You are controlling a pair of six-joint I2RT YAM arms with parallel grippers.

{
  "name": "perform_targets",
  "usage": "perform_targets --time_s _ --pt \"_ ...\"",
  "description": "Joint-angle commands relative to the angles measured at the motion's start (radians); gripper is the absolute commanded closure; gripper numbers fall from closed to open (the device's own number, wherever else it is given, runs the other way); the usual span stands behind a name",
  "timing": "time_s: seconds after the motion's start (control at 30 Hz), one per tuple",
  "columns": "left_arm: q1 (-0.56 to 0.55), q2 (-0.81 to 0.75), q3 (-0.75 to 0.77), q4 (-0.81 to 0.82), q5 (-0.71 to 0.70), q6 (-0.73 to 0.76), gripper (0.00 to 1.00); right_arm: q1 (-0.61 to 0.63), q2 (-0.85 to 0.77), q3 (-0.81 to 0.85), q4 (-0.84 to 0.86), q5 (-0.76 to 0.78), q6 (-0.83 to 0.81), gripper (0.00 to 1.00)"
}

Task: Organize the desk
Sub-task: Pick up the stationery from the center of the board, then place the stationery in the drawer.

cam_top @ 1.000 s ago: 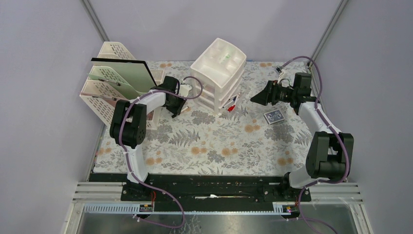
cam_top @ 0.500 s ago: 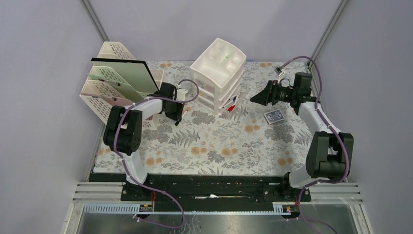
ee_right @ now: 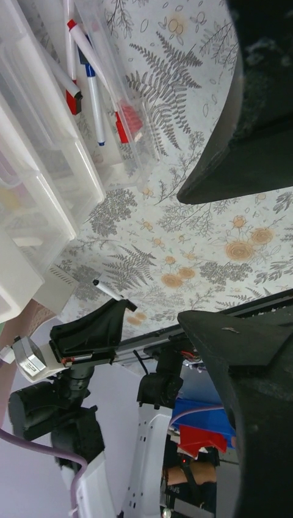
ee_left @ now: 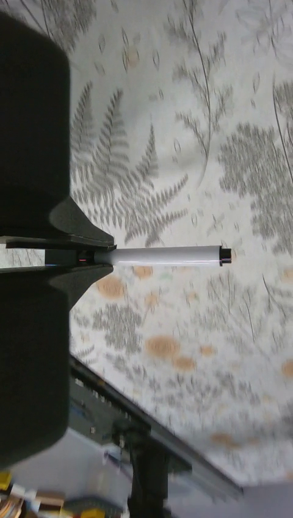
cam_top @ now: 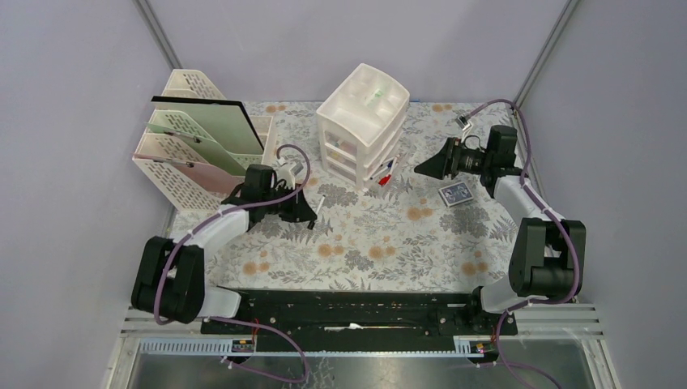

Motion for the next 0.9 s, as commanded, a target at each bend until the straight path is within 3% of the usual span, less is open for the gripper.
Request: perform_targets --time_s 0.0,0.27,0.43,0.53,0.87 --pt "-0.015 -0.103 -0.087 0.294 0.179 -0.223 1.0 0.026 -0.047 -0.019 0.1 -0.065 0.045 0.28" --pt "-0.125 -0.152 -0.162 0.754 0.195 -0.557 1.0 0.13 -0.051 -0.048 0.176 -0.107 0.099 0.2" --pt "-0.257 -0.084 -0.077 0.791 0.109 -0.585 1.0 0.2 -0.051 -0.051 0.209 -0.116 0.137 0.11" --pt "-0.315 -0.04 -0.039 0.832 0.061 -0.608 1.0 0.23 -0.051 -0.058 0.257 -0.115 0.191 0.01" --pt "-0.418 0.104 0.04 0.953 -0.007 -0.683 1.0 0.255 -0.065 -0.098 0.426 -0.09 0.37 0.0"
